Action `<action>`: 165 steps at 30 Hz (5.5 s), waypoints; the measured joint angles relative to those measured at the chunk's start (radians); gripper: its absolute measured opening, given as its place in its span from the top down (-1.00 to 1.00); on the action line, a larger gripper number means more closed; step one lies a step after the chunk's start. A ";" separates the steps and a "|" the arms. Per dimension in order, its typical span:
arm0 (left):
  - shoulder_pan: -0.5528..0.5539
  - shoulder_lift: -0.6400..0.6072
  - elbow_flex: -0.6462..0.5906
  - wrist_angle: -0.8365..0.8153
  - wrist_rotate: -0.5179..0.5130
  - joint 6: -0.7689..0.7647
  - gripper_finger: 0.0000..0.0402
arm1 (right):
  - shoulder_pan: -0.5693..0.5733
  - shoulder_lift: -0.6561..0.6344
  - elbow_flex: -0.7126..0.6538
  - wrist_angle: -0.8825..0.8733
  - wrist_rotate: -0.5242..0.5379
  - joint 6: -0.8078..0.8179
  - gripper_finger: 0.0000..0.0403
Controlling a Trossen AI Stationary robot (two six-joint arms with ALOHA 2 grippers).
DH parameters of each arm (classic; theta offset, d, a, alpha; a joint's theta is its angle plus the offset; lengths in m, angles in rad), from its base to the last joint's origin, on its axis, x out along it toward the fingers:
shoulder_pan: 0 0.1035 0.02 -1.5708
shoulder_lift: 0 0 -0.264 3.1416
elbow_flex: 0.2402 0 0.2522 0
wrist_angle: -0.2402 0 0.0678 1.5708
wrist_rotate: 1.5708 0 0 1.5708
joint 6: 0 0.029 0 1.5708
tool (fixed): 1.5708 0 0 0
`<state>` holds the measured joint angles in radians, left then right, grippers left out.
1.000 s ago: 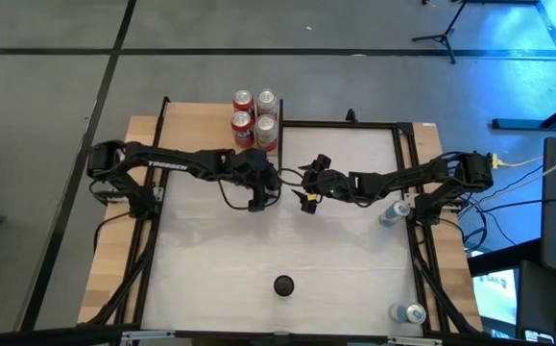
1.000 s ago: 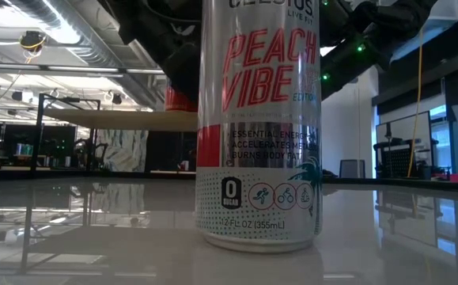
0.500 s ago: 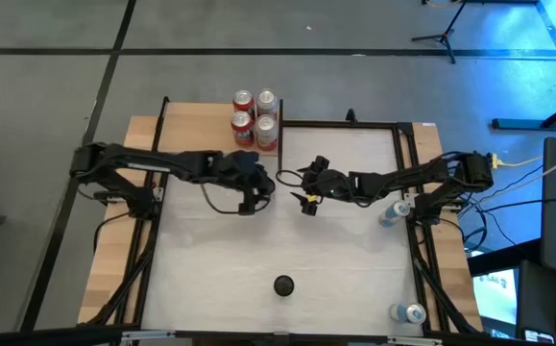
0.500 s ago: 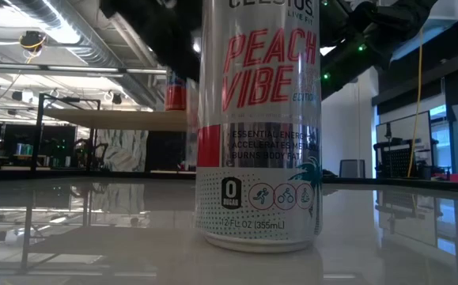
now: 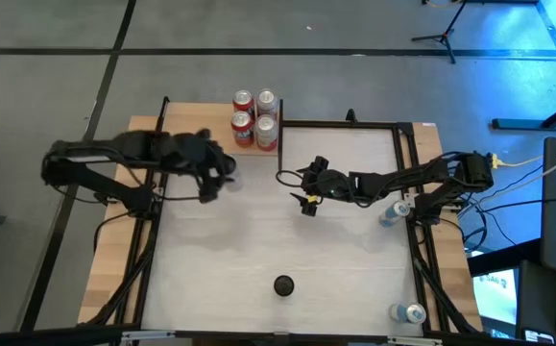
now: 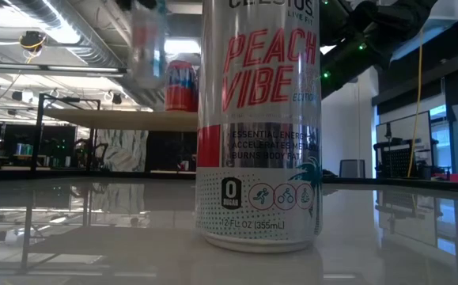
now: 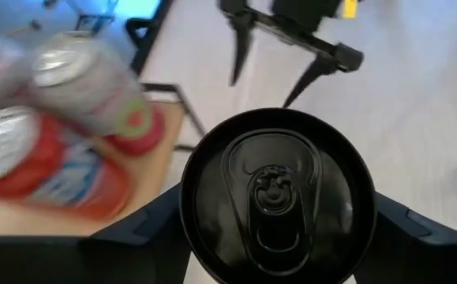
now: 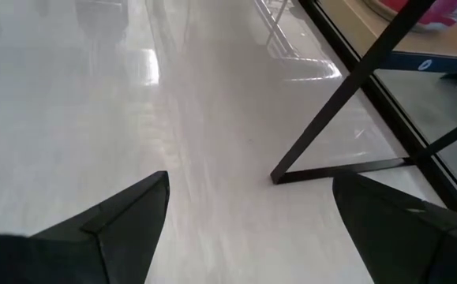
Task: Place canned beverage on shelf
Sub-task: Put the top white soda can on the shelf, then put the white soda can on the shelf aligned with the other white soda can
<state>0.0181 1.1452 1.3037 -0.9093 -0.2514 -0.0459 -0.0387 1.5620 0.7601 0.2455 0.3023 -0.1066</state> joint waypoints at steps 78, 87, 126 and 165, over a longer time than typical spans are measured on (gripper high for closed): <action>1.031 0.316 0.197 0.007 0.697 0.660 -0.54 | 0.072 0.011 0.000 -0.071 -0.153 0.205 -0.77; 0.999 0.314 0.233 0.003 0.518 0.652 -0.77 | 0.072 0.011 0.000 -0.070 -0.153 0.205 -0.77; -0.174 0.210 0.260 -0.080 0.050 -0.092 -0.78 | 0.259 -0.074 0.000 -0.221 0.055 0.127 -0.77; -0.617 0.766 0.323 0.388 -0.243 -0.466 -0.78 | 0.617 -0.071 -0.003 -0.299 0.159 0.604 -0.77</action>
<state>-0.5987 1.9111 1.6268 -0.5216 -0.4943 -0.5118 0.5785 1.4914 0.7574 -0.0539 0.4618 0.4976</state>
